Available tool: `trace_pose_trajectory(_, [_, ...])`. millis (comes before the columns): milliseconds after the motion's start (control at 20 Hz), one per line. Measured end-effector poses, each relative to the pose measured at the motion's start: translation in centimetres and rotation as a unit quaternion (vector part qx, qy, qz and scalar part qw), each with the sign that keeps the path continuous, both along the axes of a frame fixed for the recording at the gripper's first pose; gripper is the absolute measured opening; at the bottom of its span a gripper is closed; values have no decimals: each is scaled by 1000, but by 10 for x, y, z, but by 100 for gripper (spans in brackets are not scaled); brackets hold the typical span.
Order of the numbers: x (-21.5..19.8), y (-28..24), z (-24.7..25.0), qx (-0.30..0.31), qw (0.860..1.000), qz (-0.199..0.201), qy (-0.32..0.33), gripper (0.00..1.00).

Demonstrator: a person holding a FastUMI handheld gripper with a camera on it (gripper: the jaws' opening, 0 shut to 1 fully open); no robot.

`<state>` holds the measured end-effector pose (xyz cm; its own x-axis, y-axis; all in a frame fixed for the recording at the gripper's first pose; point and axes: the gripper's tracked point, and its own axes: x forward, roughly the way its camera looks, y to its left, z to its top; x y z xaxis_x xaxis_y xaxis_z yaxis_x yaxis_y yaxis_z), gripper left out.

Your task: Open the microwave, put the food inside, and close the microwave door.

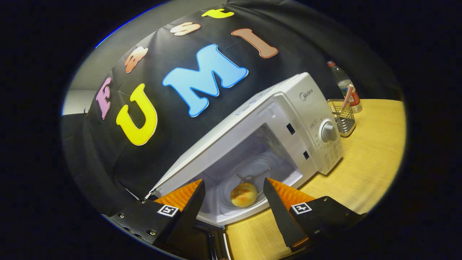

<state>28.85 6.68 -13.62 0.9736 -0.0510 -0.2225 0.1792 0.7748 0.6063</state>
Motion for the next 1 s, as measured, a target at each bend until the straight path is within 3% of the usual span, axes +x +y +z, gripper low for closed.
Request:
trace_pose_trajectory(200, [-43, -3, 39, -38, 999, 6, -24, 97])
trace_pose_trajectory(450, [-95, 16, 84, -113, 991, 42, -53, 97])
trace_pose_trajectory(800, [-163, 79, 127, -189, 972, 113, -83, 97])
trace_pose_trajectory(1000, [-202, 123, 139, -239, 951, 166, -108, 98])
